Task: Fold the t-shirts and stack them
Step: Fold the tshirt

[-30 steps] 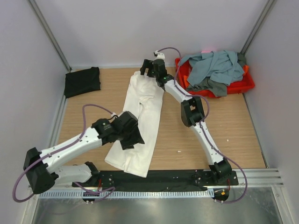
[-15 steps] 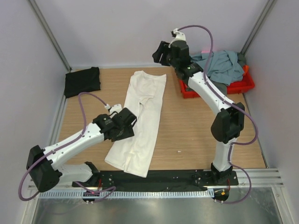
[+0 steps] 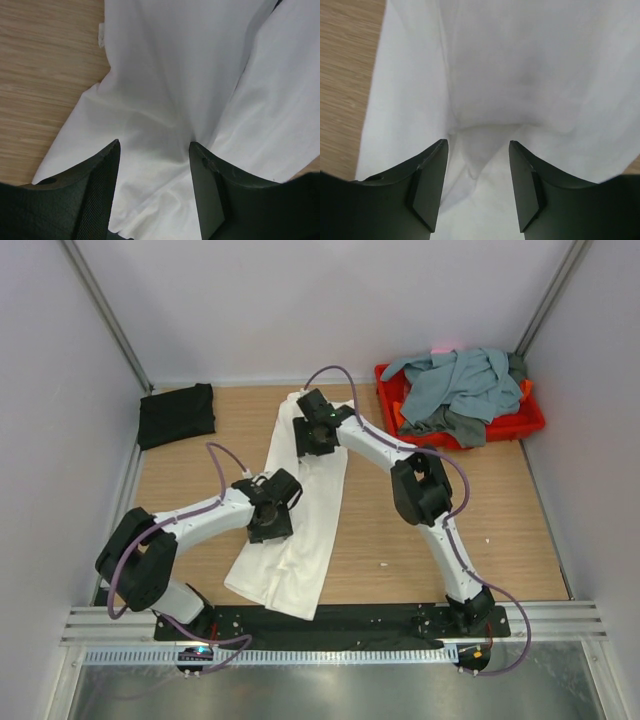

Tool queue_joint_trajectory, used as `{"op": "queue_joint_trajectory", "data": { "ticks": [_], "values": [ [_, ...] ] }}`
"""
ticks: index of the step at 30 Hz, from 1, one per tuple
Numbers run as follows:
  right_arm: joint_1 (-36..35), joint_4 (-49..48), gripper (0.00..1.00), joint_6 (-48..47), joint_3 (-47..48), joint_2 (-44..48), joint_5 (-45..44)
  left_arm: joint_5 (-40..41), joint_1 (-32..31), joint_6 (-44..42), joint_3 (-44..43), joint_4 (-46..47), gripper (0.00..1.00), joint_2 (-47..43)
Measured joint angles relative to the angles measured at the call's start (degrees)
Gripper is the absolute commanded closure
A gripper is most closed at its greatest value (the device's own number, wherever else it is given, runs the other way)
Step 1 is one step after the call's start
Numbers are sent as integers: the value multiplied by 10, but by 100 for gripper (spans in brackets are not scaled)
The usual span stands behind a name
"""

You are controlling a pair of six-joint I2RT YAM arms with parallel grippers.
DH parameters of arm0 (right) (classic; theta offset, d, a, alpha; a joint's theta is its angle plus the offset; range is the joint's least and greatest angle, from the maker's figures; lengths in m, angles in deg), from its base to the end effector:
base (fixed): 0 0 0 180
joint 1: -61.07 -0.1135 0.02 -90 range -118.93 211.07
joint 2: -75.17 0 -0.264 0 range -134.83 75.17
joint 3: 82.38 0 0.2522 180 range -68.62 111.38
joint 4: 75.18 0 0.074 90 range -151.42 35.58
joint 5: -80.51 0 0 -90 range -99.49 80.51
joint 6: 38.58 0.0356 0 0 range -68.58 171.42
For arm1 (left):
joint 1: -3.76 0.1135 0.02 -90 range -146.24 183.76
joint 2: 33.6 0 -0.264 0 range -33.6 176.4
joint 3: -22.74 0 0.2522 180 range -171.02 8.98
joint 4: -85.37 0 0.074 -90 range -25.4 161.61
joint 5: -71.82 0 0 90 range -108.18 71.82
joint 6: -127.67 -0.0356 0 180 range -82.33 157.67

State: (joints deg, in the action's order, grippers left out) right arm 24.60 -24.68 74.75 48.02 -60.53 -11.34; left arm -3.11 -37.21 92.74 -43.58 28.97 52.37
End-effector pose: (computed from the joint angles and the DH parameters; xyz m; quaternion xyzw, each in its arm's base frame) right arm 0.4202 0.3092 0.1840 -0.1046 0.9499 0.1332 0.2626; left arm 0.2062 -0.1668 0.1869 -0.1366 0.9746 -0.0024 0.1773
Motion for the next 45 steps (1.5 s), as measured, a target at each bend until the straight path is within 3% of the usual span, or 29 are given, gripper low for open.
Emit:
{"op": "queue_joint_trajectory", "data": {
  "ticks": [7,12,16,20,29,34,36,39,41,45],
  "values": [
    [-4,31,39,0,120,-82,-24,-53,0,35,67,27,42,-9],
    [6,55,38,3,213,-138,-33,-97,-12,101,133,52,40,-85],
    [17,60,36,5,273,-174,-25,-136,-59,167,170,56,39,-137],
    [30,30,35,5,294,-191,-18,-161,-104,206,171,54,39,-141],
    [45,-35,26,1,290,-198,8,-159,-139,229,106,11,39,-134],
    [46,-62,9,-25,222,-155,28,-103,-151,217,37,-57,37,-173],
    [46,-44,7,-39,212,-137,35,-70,-152,207,16,-88,35,-196],
    [46,-17,6,-57,205,-102,36,-15,-152,192,-11,-132,21,-238],
    [47,-5,6,-60,175,-48,35,13,-152,188,-14,-151,13,-264],
    [47,-21,7,-47,-17,158,36,56,-143,181,5,-179,4,-325]
  ]
}}
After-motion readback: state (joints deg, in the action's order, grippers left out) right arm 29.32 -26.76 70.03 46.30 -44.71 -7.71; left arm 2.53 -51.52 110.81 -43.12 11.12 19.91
